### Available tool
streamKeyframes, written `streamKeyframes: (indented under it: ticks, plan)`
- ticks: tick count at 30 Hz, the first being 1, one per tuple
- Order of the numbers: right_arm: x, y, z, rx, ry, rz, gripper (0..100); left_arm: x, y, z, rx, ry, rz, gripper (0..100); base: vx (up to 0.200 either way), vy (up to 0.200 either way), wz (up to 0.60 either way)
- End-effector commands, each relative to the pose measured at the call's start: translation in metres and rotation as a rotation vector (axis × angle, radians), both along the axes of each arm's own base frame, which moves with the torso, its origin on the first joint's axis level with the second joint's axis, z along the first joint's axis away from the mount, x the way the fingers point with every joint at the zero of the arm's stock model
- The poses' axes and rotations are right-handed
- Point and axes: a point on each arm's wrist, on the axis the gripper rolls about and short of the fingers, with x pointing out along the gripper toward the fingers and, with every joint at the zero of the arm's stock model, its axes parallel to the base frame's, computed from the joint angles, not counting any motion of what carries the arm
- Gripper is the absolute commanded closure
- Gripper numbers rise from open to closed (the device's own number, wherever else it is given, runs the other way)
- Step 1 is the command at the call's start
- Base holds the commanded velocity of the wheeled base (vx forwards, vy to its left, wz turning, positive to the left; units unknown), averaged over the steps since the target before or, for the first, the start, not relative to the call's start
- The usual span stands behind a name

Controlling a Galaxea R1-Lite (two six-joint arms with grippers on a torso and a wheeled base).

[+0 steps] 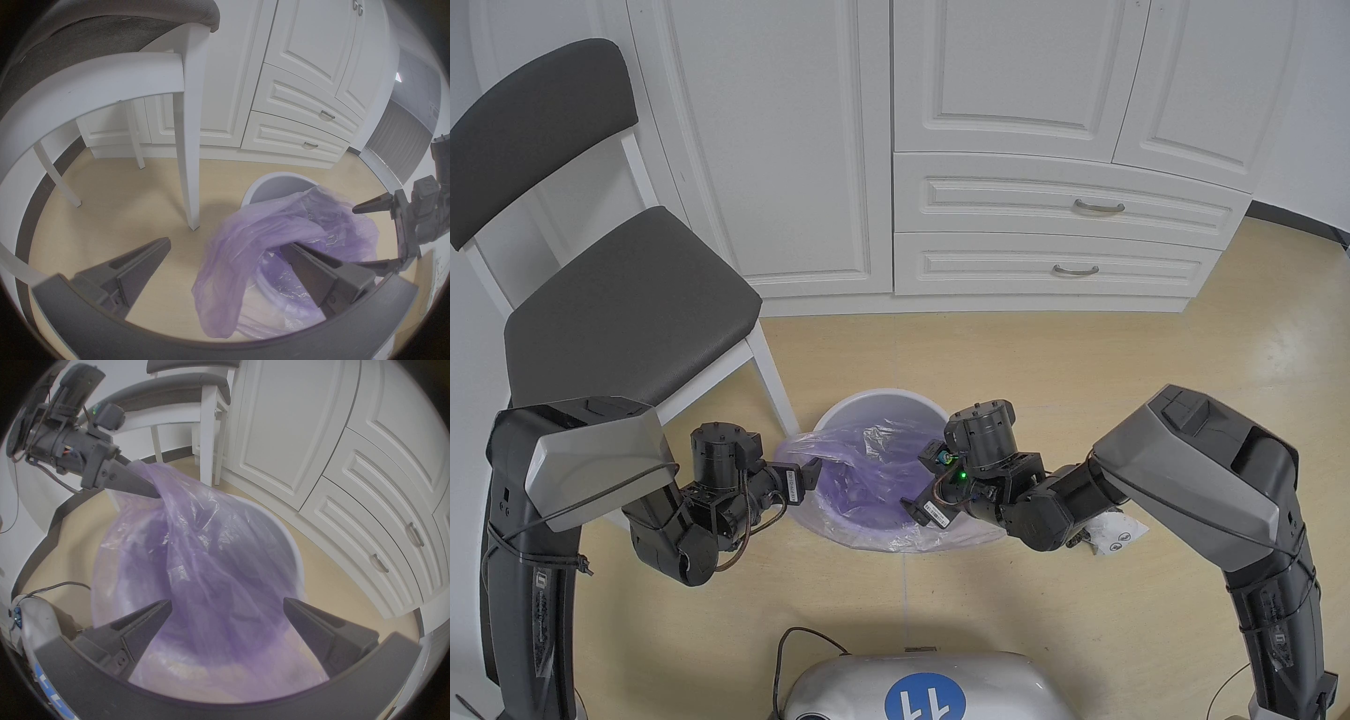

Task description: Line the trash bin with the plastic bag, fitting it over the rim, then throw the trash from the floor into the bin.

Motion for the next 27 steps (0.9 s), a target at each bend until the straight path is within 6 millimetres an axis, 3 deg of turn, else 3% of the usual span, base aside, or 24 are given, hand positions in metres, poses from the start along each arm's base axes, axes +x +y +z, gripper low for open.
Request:
streamKeyframes:
  ticks: [1, 4, 5, 11, 19, 23, 27]
  plan:
    - [0.022, 0.002, -0.028, -0.032, -0.022, -0.049, 0, 0.000, 0.000, 0.000, 0.000, -0.005, 0.003, 0, 0.000, 0.000, 0.00]
    - [0.032, 0.005, -0.035, -0.036, -0.043, -0.062, 0, 0.000, 0.001, 0.000, 0.000, -0.004, 0.003, 0, 0.000, 0.000, 0.00]
    - [0.033, 0.004, -0.036, -0.035, -0.044, -0.064, 100, 0.000, 0.001, 0.001, 0.000, -0.005, 0.004, 0, 0.000, 0.000, 0.00]
    - [0.042, 0.002, -0.024, 0.003, -0.086, -0.081, 100, 0.000, 0.002, 0.001, -0.001, -0.008, 0.007, 0, 0.000, 0.000, 0.00]
    - [0.041, -0.002, 0.029, 0.121, -0.138, -0.118, 100, 0.002, 0.004, 0.003, -0.004, -0.017, 0.015, 0, 0.000, 0.000, 0.00]
    - [0.044, -0.004, 0.039, 0.171, -0.148, -0.140, 100, 0.002, 0.004, 0.002, -0.003, -0.016, 0.015, 0, 0.000, 0.000, 0.00]
    - [0.063, -0.003, 0.039, 0.230, -0.188, -0.174, 100, 0.004, 0.003, 0.002, -0.004, -0.020, 0.018, 0, 0.000, 0.000, 0.00]
